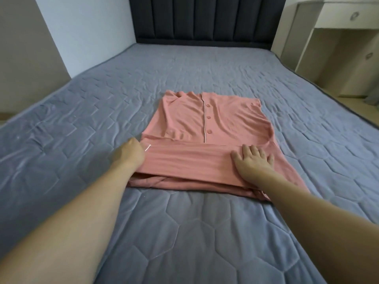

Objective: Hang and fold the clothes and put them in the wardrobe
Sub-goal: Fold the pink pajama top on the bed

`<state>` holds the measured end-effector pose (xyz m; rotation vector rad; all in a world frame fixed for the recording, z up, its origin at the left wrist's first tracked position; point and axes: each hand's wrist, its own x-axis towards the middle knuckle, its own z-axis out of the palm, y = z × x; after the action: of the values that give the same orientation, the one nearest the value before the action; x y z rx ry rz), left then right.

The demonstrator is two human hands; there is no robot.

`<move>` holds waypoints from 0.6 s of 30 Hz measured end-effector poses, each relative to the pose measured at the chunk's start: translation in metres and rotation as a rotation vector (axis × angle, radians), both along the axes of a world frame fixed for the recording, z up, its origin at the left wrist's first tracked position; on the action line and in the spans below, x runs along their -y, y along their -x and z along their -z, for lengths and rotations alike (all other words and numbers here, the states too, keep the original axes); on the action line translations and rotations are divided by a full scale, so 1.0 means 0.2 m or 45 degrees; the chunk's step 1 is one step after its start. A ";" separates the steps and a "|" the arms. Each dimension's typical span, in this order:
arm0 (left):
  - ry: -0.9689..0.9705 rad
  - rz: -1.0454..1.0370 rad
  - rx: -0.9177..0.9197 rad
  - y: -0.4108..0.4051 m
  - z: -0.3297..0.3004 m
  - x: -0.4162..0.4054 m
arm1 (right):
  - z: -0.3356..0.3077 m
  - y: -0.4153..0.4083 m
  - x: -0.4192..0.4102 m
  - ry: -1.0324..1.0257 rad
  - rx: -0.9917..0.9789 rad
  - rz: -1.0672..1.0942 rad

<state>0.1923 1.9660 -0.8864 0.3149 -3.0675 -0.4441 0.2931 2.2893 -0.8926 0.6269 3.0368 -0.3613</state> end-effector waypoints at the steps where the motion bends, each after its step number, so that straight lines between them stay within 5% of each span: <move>1: 0.022 -0.004 -0.018 0.00 0.01 0.01 | 0.01 -0.01 -0.01 0.003 -0.002 0.003; 10: 0.361 0.112 -0.357 -0.12 0.04 -0.22 | 0.12 -0.20 -0.29 0.010 0.051 0.138; 15: 0.041 0.104 0.077 -0.02 0.05 -0.23 | 0.14 -0.22 -0.29 -0.034 -0.016 0.103; 18: 0.179 0.164 -0.060 0.00 0.08 -0.14 | 0.13 -0.21 -0.27 -0.091 0.043 0.113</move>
<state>0.1914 1.9934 -0.9027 0.1015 -3.0631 -0.2338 0.3354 2.3442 -0.9193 0.7658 3.0082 -0.2429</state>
